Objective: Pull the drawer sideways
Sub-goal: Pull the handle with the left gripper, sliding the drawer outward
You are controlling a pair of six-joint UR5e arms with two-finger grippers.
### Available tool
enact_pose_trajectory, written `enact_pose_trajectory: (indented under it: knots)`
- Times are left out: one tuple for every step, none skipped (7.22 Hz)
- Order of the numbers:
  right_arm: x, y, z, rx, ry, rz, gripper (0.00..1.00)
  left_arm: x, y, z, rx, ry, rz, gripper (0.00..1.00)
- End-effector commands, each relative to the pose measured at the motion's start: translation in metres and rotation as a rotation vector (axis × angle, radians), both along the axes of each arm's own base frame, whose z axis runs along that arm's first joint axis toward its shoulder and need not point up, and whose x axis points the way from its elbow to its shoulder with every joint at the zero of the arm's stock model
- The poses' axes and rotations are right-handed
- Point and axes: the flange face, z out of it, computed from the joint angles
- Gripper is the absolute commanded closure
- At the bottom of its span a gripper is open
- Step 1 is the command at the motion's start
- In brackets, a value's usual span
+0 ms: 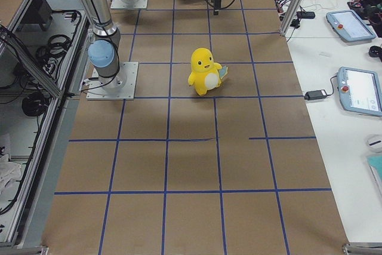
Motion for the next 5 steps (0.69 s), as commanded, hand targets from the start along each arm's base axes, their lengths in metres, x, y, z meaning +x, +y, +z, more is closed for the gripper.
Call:
enact_pose_trajectory:
  knots:
    - [0.000,0.000,0.000,0.000,-0.001,0.000,0.00,-0.013,0.000,-0.004,-0.001,0.000,-0.014,0.78]
    - [0.000,0.000,0.000,0.000,-0.001,0.000,0.00,-0.019,-0.001,-0.003,-0.015,-0.004,-0.009,0.77]
    - [0.000,0.000,0.000,0.000,-0.001,0.000,0.00,-0.020,-0.001,-0.004,-0.014,-0.005,-0.012,0.77]
    - [0.000,0.000,0.000,0.000,-0.001,0.000,0.00,-0.021,-0.001,-0.004,-0.015,-0.005,-0.014,0.77]
    - [0.000,0.000,0.000,0.000,-0.001,0.000,0.00,-0.024,-0.001,-0.002,-0.018,-0.003,-0.018,0.77]
